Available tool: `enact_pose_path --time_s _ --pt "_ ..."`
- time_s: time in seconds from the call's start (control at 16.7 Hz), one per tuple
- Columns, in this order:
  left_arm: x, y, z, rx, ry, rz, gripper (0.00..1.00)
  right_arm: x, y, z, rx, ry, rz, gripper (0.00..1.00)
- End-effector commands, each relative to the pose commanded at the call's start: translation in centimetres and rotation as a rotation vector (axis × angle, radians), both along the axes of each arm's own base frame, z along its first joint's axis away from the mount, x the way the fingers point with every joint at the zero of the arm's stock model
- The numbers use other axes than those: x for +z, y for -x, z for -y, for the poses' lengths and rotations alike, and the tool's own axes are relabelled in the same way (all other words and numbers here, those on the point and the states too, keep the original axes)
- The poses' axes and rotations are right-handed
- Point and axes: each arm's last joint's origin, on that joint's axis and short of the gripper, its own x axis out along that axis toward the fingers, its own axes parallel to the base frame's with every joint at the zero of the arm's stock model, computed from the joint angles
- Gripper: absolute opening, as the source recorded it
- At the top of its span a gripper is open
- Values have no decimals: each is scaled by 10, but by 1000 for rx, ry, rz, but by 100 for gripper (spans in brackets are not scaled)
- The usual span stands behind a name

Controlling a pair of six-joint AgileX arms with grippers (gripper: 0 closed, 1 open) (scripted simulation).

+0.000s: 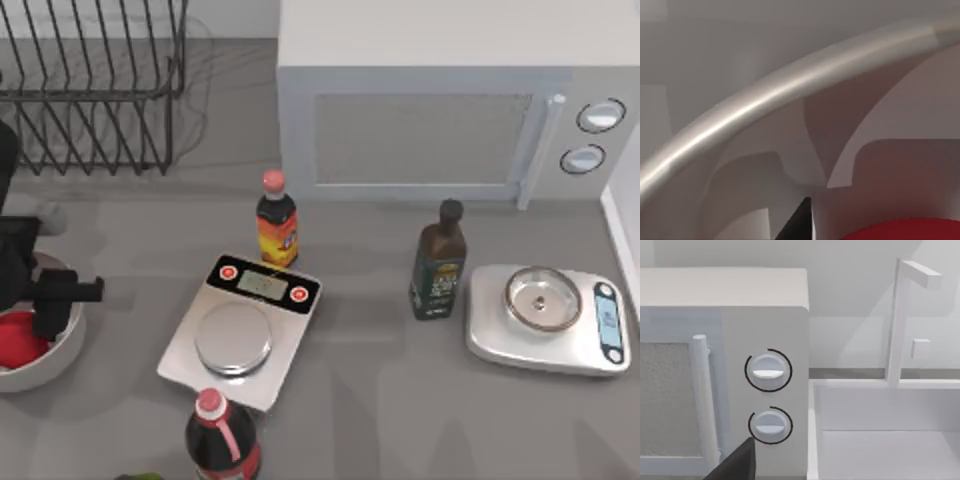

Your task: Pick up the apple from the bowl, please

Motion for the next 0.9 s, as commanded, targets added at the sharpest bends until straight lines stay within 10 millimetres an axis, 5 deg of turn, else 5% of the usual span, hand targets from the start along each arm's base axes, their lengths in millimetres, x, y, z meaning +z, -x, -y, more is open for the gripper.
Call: enact_pose_path --time_s 0.48,0.9 --pt "0 0 0 0 0 0 2 0 0 0 0 0 0 100" --pt "0 0 0 0 0 0 0 0 0 0 0 0 0 100"
